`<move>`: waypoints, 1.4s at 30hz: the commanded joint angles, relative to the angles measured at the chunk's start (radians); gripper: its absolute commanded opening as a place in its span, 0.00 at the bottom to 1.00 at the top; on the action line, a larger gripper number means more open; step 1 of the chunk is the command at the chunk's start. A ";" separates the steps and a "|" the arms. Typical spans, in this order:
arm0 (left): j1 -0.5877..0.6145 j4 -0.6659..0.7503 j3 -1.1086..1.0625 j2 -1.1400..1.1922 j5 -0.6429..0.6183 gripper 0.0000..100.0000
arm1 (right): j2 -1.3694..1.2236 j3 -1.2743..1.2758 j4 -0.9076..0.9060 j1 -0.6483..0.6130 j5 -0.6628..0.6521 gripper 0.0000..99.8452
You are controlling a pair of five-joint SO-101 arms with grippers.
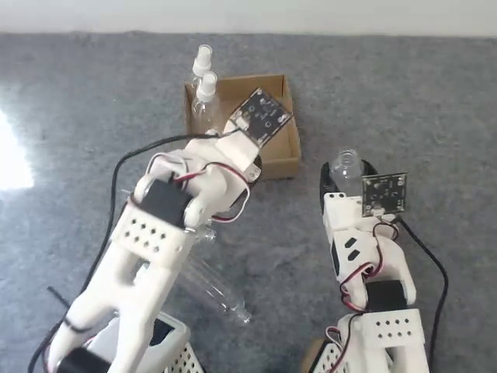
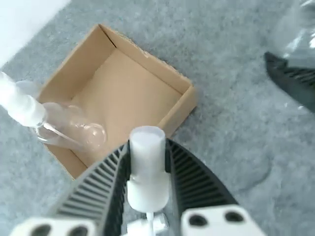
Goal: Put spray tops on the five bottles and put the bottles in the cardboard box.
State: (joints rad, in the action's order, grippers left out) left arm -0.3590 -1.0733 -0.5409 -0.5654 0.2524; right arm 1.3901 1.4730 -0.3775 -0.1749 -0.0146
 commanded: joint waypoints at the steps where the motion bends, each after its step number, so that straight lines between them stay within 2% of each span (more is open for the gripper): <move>1: 0.005 0.029 -0.018 -0.135 -0.018 0.03 | 0.022 -0.005 0.033 -0.038 -0.028 0.05; 6: 0.012 0.051 -0.062 -0.236 -0.086 0.03 | 0.022 -0.002 0.031 -0.067 -0.029 0.05; 17: 0.097 0.206 -0.248 -0.505 -0.218 0.03 | 0.022 0.015 0.035 -0.156 -0.029 0.05; 24: 0.097 0.215 -0.321 -0.655 -0.255 0.03 | 0.022 0.028 0.039 -0.157 -0.029 0.05; 28: 0.098 0.215 -0.346 -0.718 -0.276 0.03 | 0.022 0.032 0.039 -0.211 -0.029 0.05; 42: 0.098 0.218 -0.341 -0.908 -0.328 0.03 | 0.022 0.048 0.039 -0.248 -0.029 0.05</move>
State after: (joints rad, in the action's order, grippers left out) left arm -0.2654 -0.8876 -0.8968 -1.4032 -0.0606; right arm 1.3901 1.5282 -0.3682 -0.4158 -0.0222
